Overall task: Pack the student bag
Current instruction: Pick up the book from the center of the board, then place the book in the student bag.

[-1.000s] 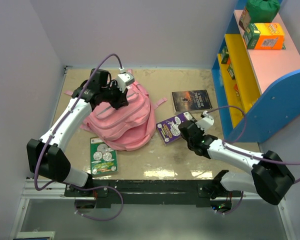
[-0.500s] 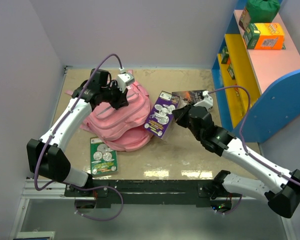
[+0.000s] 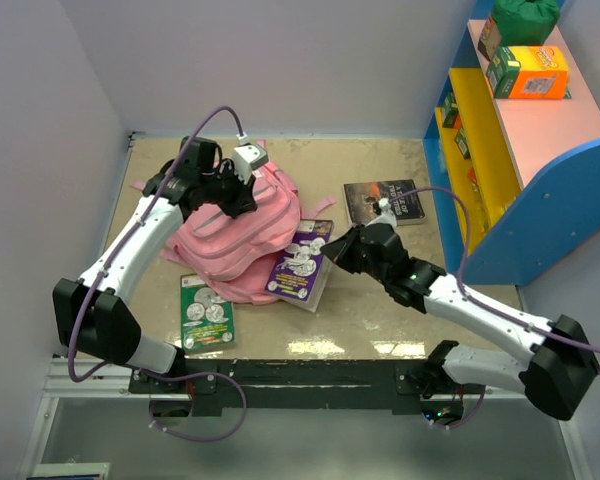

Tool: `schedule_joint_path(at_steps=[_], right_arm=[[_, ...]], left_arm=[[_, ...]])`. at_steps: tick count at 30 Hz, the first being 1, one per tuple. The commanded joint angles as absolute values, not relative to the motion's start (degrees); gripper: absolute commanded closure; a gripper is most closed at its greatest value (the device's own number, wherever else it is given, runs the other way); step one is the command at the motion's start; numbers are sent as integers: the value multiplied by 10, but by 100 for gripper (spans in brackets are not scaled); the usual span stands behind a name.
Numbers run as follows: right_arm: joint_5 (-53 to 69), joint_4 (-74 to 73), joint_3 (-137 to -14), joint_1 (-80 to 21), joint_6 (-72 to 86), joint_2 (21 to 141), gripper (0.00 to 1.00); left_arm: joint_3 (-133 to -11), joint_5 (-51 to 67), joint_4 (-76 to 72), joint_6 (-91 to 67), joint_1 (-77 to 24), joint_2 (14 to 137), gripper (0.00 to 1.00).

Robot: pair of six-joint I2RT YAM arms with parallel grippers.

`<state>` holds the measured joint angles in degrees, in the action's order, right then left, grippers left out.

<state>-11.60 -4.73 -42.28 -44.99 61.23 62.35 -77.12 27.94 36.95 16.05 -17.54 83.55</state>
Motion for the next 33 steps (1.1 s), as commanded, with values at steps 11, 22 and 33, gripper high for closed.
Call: schedule_joint_path(at_steps=[11, 22, 33], right_arm=[[-97, 98, -457, -469, 654, 799, 100], [-220, 4, -510, -512, 627, 862, 61], [-113, -27, -478, -509, 551, 826, 25]], left_arm=[[-832, 402, 309, 92, -176, 787, 100], [-833, 425, 326, 97, -157, 794, 100], [-838, 416, 330, 102, -151, 795, 100]])
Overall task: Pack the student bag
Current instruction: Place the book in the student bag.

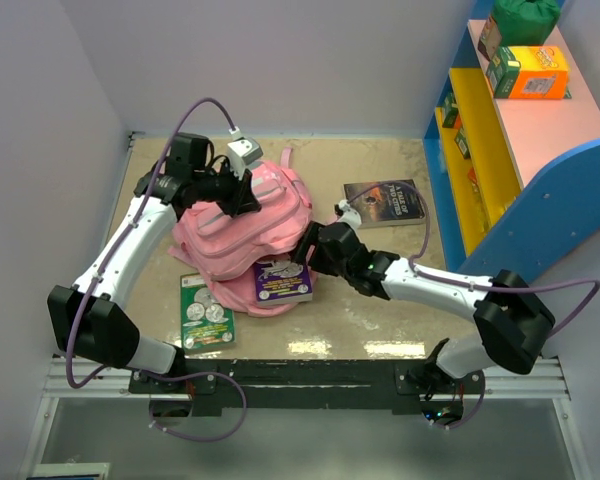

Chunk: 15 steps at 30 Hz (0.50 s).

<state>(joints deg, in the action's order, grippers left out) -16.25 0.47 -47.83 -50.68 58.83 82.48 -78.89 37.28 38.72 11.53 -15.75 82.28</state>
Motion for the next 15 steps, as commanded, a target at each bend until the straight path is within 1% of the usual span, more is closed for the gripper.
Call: schedule_joint_path(at_steps=[1, 3, 4, 7, 9, 12, 15], right_arm=[[-98, -29, -475, -509, 546, 831, 25], [-68, -33, -456, -510, 548, 832, 25], [-49, -33, -447, -512, 548, 833, 27], [-45, -22, -418, -532, 551, 823, 27], [-14, -3, -398, -533, 553, 824, 28], [46, 64, -385, -533, 558, 846, 29], [91, 143, -376, -533, 580, 868, 36]], left_arm=[[-837, 415, 330, 103, -151, 795, 100], [-837, 412, 329, 105, -151, 795, 100], [-837, 412, 327, 105, -151, 795, 100], [-841, 412, 325, 103, -151, 795, 100], [-846, 412, 324, 103, -151, 796, 100], [-854, 414, 325, 99, -151, 798, 100], [-856, 414, 327, 96, -151, 798, 100]])
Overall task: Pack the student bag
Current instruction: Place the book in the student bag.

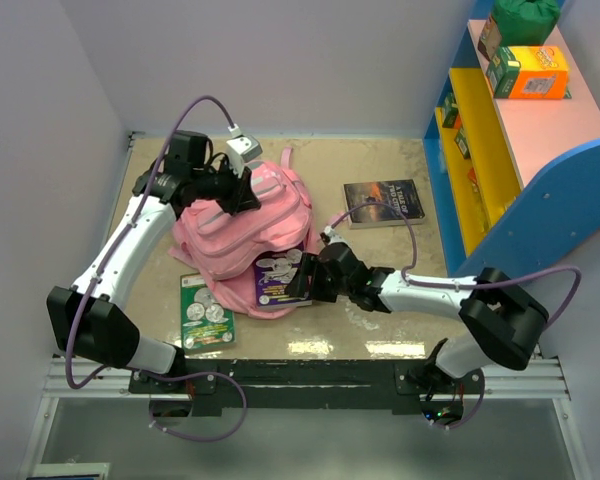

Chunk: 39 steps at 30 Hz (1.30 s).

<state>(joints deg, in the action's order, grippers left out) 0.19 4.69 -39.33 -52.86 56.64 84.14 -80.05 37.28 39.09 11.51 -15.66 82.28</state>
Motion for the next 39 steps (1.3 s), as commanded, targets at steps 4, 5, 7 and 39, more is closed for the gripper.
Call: schedule_joint_path(at_steps=[4, 5, 7, 39], right_arm=[[108, 174, -387, -526, 601, 873, 69], [108, 176, -394, -526, 600, 867, 73], [95, 173, -401, -525, 589, 837, 85], [-29, 22, -732, -522, 483, 1120, 65]], left_arm=[[-856, 410, 333, 104, -151, 794, 100], [-855, 409, 334, 105, -151, 793, 100], [-853, 408, 335, 106, -151, 793, 100], [-855, 383, 303, 87, -129, 776, 100]])
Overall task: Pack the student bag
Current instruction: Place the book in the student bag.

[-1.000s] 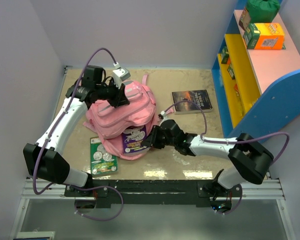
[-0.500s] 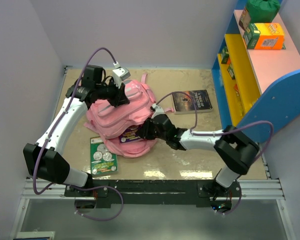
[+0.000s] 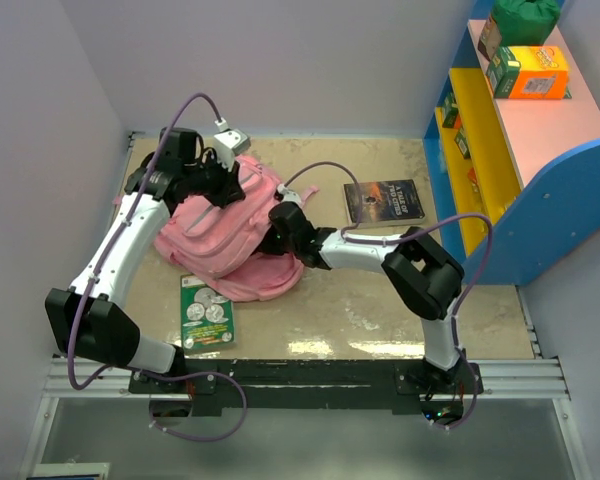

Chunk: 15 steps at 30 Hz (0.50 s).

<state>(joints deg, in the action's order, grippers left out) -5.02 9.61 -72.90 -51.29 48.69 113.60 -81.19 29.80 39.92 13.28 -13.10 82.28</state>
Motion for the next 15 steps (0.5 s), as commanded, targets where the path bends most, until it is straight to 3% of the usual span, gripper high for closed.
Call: schedule_joint_path(at_steps=[1, 3, 7, 11, 15], right_arm=[[-26, 18, -723, -522, 483, 1115, 60], [-16, 13, -716, -523, 472, 1106, 48], [-19, 26, -679, -521, 440, 1046, 38], [-93, 47, -610, -513, 443, 901, 37], [-229, -70, -609, -466, 474, 861, 38]], left_arm=[[-855, 386, 285, 83, -122, 773, 100], [-859, 397, 282, 80, -121, 773, 100], [-855, 400, 300, 90, -120, 781, 100], [-837, 395, 296, 94, -113, 773, 100], [-836, 402, 298, 97, -108, 773, 100]])
